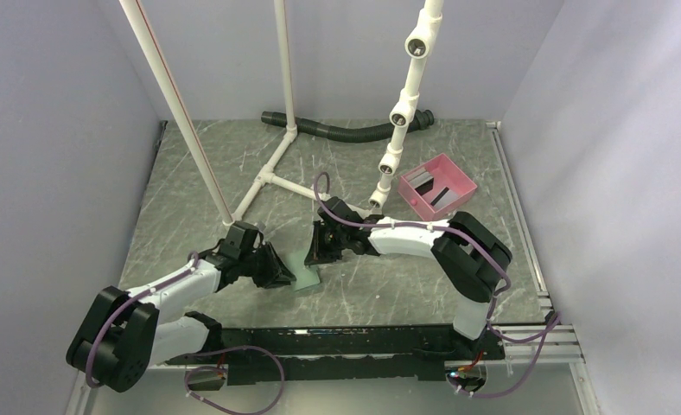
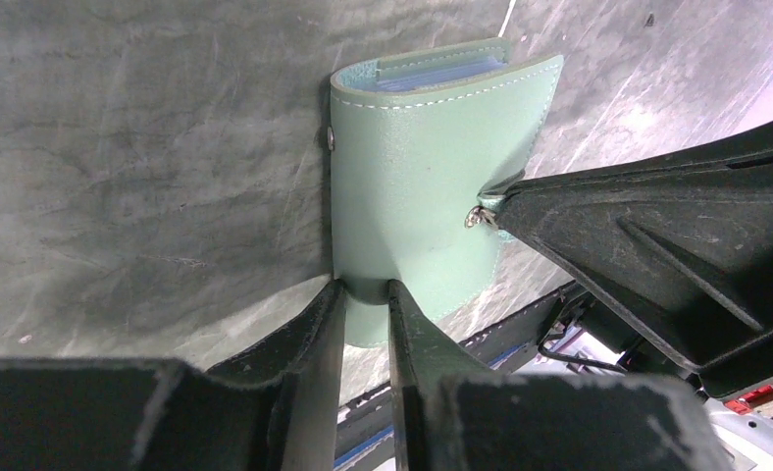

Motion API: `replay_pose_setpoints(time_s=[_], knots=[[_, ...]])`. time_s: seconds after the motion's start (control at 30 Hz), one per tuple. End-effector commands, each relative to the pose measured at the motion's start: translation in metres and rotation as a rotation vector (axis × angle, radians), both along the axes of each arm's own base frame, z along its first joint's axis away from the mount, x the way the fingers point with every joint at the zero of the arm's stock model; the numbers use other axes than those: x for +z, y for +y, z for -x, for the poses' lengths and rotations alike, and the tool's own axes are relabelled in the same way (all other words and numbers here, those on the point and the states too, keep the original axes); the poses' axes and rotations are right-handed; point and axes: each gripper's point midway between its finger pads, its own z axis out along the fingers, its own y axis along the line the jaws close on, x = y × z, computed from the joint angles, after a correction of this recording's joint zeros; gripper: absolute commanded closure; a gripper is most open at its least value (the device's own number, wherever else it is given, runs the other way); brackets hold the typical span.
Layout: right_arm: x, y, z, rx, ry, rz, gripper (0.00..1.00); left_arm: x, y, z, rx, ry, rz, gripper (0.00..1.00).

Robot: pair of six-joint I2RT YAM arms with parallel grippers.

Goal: Put the credit cards into the card holder
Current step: Close the card holder at the center of the board.

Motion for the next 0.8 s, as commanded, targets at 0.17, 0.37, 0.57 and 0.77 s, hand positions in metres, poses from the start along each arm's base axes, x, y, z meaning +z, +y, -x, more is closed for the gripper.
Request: replay_pose_setpoints(time_s=[0.17,0.37,0.57,0.77], knots=[[-0.018,-0.008,0.012,0.041,-0.026,0.097,1.0,-0.001,-0.003,-0.009,0.02,-0.044,-0.007,0.76],[-0.029,-0.01,0.018,0.073,-0.069,0.169,1.0,0.004,-0.005,-0.013,0.029,-0.053,0.004,0.78],[-0.036,-0.01,0.026,0.078,-0.119,0.241,1.0,0.008,-0.002,-0.014,0.042,-0.059,-0.009,0.79],[-0.047,-0.018,0.03,0.026,-0.152,0.274,1.0,0.009,-0.003,-0.017,0.062,-0.055,0.002,0.81]])
